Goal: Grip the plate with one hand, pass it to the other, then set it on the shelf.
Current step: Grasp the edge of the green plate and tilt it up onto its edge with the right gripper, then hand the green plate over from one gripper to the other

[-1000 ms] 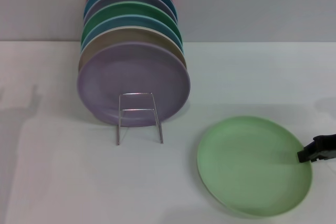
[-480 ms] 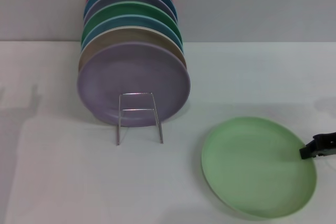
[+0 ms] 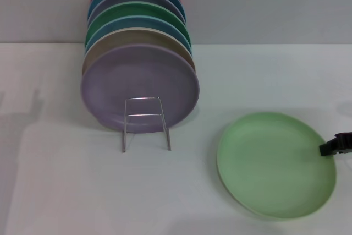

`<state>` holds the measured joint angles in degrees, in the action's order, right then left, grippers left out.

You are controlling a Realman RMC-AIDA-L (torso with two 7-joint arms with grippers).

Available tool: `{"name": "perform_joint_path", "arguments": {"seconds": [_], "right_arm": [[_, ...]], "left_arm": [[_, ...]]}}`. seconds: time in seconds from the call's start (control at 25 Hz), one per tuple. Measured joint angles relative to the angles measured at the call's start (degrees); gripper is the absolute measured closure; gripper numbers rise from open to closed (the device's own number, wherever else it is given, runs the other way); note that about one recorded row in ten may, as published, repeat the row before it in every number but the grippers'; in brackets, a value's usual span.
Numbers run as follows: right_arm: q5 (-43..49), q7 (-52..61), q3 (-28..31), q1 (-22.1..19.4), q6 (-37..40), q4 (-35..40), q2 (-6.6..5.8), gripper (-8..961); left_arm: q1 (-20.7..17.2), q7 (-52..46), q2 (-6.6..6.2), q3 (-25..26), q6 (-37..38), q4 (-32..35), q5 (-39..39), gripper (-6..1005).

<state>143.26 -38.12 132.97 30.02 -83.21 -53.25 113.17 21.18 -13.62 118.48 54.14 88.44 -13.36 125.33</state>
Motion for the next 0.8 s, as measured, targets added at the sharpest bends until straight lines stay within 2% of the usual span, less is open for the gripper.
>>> {"name": "perform_joint_path", "arguments": {"seconds": [0.36, 0.64, 0.8], "right_arm": [[-0.8, -3.7, 0.7, -2.4, 0.6, -5.8, 0.95, 928], [-3.1, -8.7, 1.8, -4.9, 0.8, -14.2, 3.65, 926], [-4.2, -12.0, 3.2, -5.2, 1.7, -15.4, 4.35, 927]], "left_arm": [[0.0, 0.0, 0.00, 0.0, 0.0, 0.0, 0.0, 169], [0.0, -0.6, 0.00, 0.0, 0.0, -0.2, 0.2, 169], [0.0, -0.7, 0.00, 0.0, 0.0, -0.6, 0.4, 169]]}}
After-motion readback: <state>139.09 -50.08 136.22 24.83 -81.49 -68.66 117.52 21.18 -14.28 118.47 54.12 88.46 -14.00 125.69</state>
